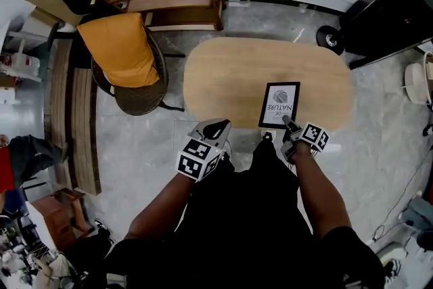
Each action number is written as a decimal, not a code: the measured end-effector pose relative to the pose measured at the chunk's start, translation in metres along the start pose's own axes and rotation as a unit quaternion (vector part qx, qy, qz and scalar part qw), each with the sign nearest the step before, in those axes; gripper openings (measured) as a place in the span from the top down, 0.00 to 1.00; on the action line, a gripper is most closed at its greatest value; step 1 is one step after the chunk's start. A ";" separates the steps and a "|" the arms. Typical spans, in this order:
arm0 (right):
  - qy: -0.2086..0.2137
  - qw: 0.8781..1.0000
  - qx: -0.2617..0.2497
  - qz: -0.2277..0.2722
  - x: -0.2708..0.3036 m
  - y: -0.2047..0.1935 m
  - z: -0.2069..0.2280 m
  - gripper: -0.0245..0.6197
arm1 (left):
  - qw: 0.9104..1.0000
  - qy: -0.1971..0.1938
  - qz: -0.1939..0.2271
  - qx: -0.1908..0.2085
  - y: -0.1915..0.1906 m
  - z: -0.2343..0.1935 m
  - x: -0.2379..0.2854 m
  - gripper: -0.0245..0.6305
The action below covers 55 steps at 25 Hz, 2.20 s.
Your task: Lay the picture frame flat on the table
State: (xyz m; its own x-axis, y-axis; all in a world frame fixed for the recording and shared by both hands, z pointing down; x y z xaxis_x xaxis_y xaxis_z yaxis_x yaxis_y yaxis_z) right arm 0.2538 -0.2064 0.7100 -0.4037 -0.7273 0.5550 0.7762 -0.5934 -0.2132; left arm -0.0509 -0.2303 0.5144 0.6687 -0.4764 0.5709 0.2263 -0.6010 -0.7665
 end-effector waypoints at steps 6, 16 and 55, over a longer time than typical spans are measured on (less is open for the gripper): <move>-0.003 0.998 -0.004 -0.055 0.093 0.053 0.049 0.94 | 0.998 0.052 -0.008 -0.032 0.023 0.009 0.054 0.96; 0.025 0.997 -0.003 -0.077 0.194 0.079 0.103 0.94 | 0.992 0.095 -0.050 -0.072 0.014 0.023 0.116 0.96; -0.056 0.827 -0.480 -0.286 0.103 0.048 0.065 0.79 | 0.996 0.071 -0.020 -0.052 0.002 0.057 0.072 0.96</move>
State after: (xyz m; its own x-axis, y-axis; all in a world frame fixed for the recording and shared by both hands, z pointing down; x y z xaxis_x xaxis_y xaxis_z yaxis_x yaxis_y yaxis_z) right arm 0.2813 -0.2876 0.8092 -0.4828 -0.2276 0.8457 -0.2912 -0.8689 -0.4002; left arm 0.0379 -0.2292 0.5373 0.5515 -0.5324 0.6422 0.1719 -0.6808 -0.7120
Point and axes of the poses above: the fingertips, and each gripper's own axes: x forward along the fingers, z to its right, y out of its top, the point moved 8 cm from there along -x, backward along the fingers, and after that the axes turned 7 degrees about z, right-handed, at the moved point
